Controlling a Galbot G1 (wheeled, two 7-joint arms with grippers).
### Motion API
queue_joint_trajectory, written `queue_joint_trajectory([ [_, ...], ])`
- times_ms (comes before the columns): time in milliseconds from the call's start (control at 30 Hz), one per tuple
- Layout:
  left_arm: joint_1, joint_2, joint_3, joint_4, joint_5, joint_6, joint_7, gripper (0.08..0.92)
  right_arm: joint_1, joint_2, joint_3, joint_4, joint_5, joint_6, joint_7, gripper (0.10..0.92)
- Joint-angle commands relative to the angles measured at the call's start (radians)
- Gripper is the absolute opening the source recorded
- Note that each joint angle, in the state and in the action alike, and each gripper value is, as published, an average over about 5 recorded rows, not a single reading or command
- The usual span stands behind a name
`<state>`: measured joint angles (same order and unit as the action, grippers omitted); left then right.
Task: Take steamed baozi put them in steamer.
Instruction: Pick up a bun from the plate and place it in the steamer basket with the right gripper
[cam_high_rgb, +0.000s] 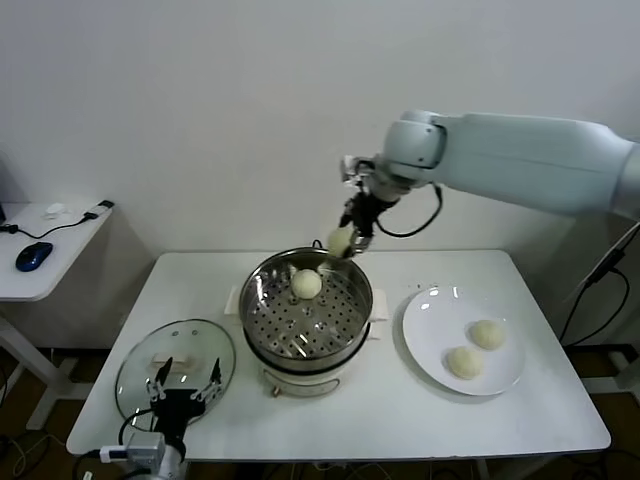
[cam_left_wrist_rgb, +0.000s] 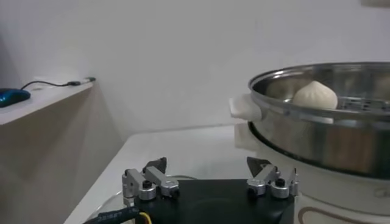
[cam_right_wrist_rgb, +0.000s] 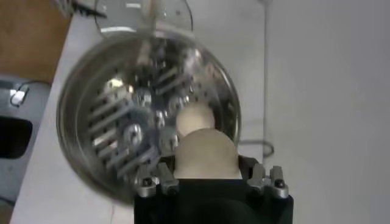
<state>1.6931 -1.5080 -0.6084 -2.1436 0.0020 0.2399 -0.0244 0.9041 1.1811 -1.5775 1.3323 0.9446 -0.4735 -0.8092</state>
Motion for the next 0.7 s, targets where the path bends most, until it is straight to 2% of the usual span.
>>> queue_joint_trajectory([
  [33,0.004,-0.007,0.0,-0.011,0.0,-0.001,0.0,0.823,-0.133,0.256,0.064,-0.029,0.134,-0.132,0.159,0.679],
  [300,0.011,-0.009,-0.005,-0.014,-0.004,-0.004,-0.01,0.823,-0.257,0.338,0.065,-0.157,0.066,-0.151,0.174,0.679],
  [700,-0.002,-0.003,-0.005,-0.005,-0.007,-0.004,-0.012,0.823,-0.32,0.362,0.044,-0.216,0.007,-0.157,0.167,0.679],
])
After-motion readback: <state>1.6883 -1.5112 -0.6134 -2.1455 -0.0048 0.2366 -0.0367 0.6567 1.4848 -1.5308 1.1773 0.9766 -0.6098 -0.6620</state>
